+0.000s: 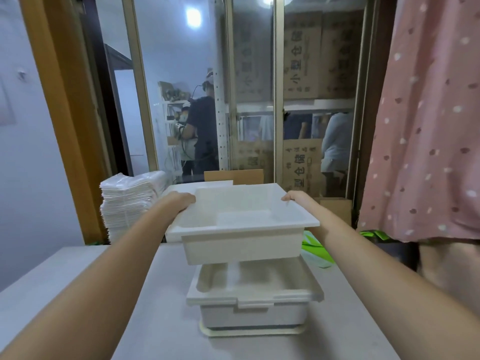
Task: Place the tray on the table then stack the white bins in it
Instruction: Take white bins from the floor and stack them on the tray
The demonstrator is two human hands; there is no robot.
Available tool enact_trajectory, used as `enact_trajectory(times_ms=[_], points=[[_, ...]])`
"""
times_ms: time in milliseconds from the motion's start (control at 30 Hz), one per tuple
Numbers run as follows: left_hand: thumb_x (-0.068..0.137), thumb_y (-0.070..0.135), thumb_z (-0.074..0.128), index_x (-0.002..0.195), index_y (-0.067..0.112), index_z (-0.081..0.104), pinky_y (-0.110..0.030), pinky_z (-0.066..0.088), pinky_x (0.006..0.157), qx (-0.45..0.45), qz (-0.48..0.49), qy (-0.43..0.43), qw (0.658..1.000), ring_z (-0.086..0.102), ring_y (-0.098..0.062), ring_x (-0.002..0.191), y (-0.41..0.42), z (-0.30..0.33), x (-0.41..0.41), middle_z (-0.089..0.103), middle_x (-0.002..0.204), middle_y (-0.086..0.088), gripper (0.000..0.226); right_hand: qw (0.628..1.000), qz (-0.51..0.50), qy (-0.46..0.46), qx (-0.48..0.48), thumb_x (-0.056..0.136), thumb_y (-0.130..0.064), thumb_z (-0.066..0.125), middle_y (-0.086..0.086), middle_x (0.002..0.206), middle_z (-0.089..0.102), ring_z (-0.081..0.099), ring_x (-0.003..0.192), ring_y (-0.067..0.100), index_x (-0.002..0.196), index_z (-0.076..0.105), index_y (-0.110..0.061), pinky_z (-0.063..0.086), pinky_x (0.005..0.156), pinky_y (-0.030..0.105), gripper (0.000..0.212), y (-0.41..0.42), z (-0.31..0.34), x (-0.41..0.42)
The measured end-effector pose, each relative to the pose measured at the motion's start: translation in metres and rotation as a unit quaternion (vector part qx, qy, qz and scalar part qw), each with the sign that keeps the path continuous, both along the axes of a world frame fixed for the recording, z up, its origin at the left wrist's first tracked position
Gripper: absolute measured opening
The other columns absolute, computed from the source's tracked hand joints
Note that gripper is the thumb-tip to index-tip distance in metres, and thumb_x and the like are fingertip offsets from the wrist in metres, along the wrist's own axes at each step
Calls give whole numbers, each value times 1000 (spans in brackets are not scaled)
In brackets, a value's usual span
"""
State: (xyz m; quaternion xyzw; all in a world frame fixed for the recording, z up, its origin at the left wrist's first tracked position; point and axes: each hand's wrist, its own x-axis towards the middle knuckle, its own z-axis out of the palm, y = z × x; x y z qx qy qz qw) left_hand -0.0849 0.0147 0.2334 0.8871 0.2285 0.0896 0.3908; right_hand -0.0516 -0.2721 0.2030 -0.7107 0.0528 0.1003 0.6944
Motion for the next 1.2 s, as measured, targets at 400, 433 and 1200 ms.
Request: enact_trajectory(times_ms=[400, 433, 1200], points=[[67, 79, 46, 148, 33, 21, -59, 30, 106, -614, 171, -133, 759, 36, -34, 135, -52, -30, -23, 32, 152, 0, 96, 986, -145, 37, 78, 74, -16, 49, 13, 96, 54, 51, 80, 29, 124, 45, -15, 43, 67, 42, 50, 22, 3, 14], [65, 80, 46, 149, 36, 17, -62, 28, 106, -615, 173, -137, 757, 33, -34, 137, -65, -28, -27, 25, 155, 0, 99, 984, -154, 35, 77, 74, -15, 49, 12, 92, 53, 50, 77, 28, 124, 44, -16, 43, 68, 42, 50, 27, 3, 12], [84, 51, 49, 102, 16, 61, -44, 52, 86, -513, 32, -101, 852, 62, -29, 83, -26, -27, -10, 66, 89, -8, 41, 982, -162, 54, 75, 83, -68, 43, 9, 132, 51, 48, 116, 33, 131, 51, -17, 40, 94, 47, 71, -26, -14, 12]])
